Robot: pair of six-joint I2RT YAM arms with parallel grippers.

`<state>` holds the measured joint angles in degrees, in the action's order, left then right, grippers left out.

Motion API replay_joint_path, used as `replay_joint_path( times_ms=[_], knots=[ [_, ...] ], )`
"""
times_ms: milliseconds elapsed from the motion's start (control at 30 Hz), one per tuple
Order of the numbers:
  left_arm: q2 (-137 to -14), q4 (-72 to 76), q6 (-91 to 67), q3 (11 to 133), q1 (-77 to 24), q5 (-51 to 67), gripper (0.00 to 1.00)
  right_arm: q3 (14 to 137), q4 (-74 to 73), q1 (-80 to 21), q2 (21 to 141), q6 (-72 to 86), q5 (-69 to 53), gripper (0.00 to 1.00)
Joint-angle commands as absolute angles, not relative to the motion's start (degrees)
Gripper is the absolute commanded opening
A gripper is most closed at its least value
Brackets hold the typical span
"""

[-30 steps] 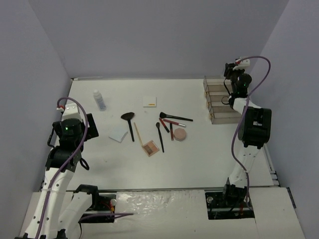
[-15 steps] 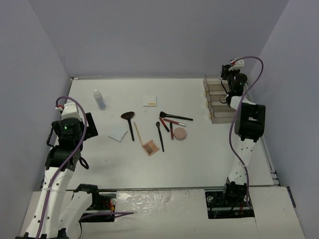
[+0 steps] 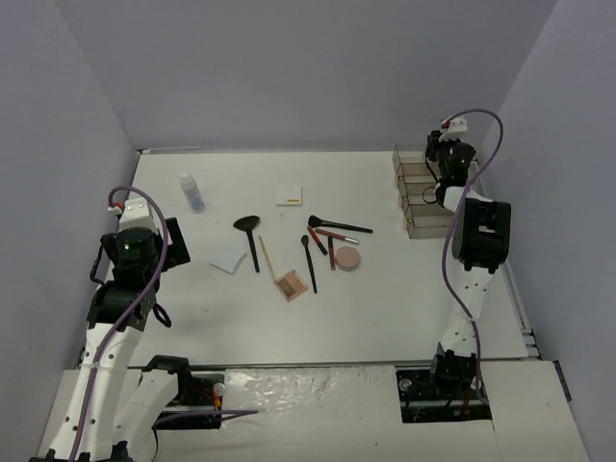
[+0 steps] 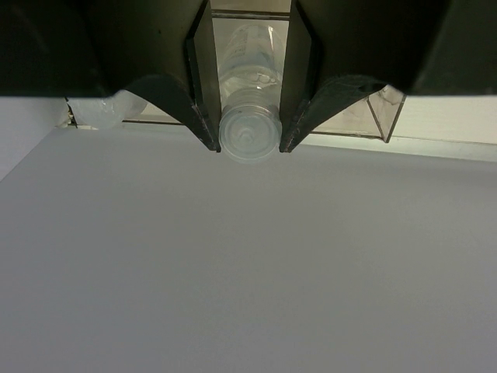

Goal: Organize the makeup

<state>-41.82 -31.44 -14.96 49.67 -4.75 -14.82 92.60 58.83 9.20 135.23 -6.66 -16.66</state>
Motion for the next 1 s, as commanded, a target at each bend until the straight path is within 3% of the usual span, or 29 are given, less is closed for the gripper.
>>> replay_joint_path(
  times_ms=[0,300,367,500,767,967],
  knots=[
    [-41.7,-28.3,-14.1,50.5,-4.3,-14.3,0.97,98.1,62.0,9.7,134.5,-7.9,-15.1,0.00],
    [-41.7,-28.4,-14.1,50.5,-4.3,-14.2,0.97,99.4,58.8,10.1,136.3,-7.5,-14.3,0.04],
    [-41.7,-28.4,-14.0,50.4,-4.3,-14.2,0.97,99.2,58.6,10.2,136.4,-7.5,-14.2,0.09],
    [-41.7,-28.5,-13.9,50.4,-4.3,-14.3,0.97,99.1,57.9,10.3,136.2,-6.7,-14.2,0.31],
    [-41.0,-28.7,-14.0,50.4,-4.3,-14.4,0.97,98.9,56.3,10.5,134.5,-5.5,-14.4,0.50],
    [-40.1,-28.6,-14.1,50.2,-4.3,-13.7,0.97,95.0,56.5,10.5,127.0,-2.9,-15.6,0.67]
  ],
)
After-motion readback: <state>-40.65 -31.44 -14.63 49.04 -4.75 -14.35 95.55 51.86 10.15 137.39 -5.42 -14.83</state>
